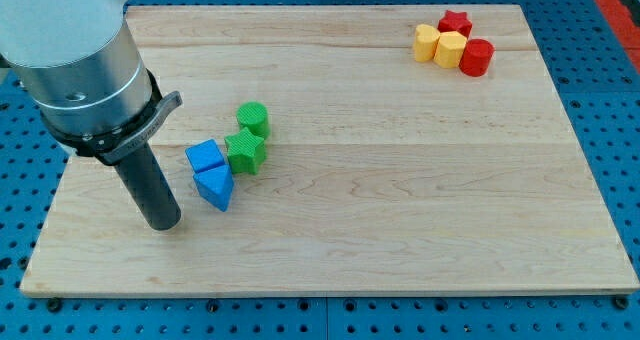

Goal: Push the green star to the left of the yellow heart

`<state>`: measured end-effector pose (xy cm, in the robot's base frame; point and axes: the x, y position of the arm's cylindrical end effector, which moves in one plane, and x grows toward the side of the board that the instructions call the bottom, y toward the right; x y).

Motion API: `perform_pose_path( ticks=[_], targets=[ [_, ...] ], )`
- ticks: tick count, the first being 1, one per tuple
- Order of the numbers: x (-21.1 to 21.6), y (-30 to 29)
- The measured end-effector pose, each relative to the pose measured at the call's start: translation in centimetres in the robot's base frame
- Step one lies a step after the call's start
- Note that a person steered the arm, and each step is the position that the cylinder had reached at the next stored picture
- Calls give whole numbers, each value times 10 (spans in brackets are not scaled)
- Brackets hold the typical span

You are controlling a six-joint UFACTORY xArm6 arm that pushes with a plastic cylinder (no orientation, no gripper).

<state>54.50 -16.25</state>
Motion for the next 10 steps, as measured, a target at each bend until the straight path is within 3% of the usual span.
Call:
perform_pose_path(
  ticks=[2, 3, 4, 6, 7, 8, 9, 10],
  targets=[
    [0, 1],
    [23, 21],
    [31, 77],
    [31, 79],
    [34, 155],
    [12, 231],
    [-24, 261],
    [-20, 237]
  ],
)
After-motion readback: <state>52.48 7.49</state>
